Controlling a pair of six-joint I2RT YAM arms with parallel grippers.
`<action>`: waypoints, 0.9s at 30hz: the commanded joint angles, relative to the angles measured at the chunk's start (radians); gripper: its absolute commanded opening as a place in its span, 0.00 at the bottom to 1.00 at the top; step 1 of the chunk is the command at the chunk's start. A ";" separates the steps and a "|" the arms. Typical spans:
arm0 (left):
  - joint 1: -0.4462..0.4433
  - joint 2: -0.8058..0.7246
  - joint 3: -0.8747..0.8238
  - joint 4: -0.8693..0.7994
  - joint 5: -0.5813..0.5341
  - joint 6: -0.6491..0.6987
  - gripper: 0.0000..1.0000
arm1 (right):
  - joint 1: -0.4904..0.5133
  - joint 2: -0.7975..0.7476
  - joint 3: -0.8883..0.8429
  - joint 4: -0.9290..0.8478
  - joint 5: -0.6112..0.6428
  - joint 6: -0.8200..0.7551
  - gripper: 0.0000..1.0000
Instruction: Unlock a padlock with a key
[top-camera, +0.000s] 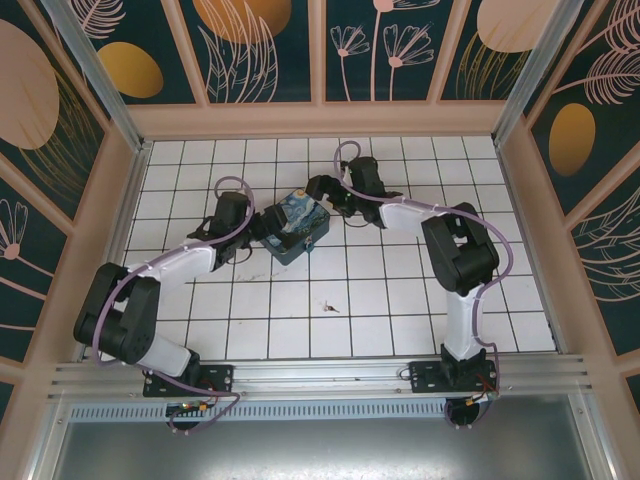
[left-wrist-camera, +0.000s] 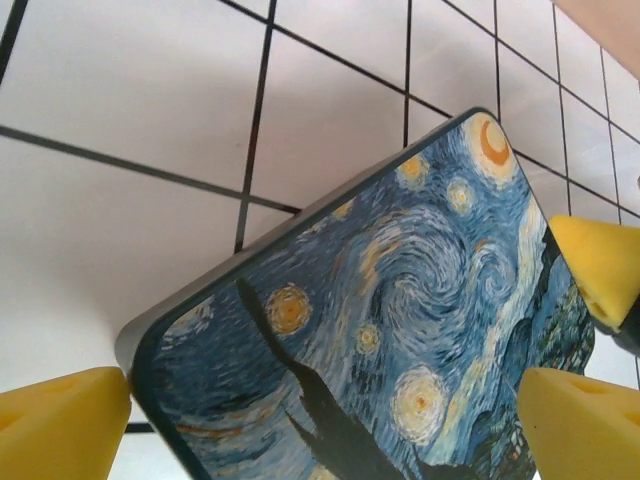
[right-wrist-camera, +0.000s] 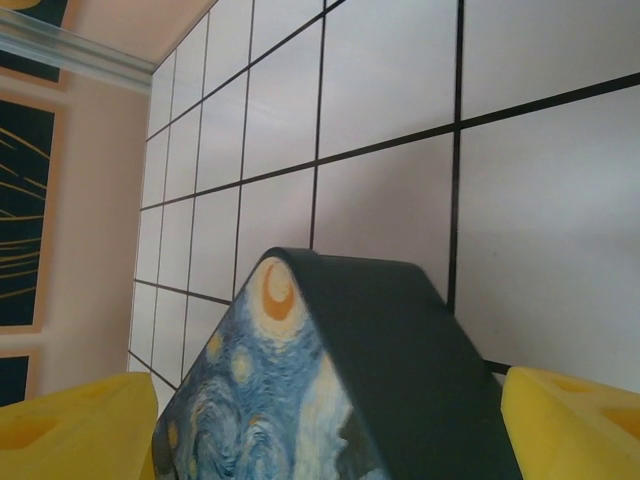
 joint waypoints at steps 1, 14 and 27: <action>0.001 0.035 0.051 0.061 0.044 -0.003 0.99 | 0.014 -0.020 -0.019 0.052 -0.016 0.024 0.89; -0.029 0.128 0.118 0.107 0.098 -0.015 0.99 | 0.026 -0.193 -0.261 0.142 0.024 0.087 0.88; -0.093 0.189 0.151 0.141 0.102 -0.048 0.99 | 0.028 -0.294 -0.377 0.138 0.087 0.095 0.89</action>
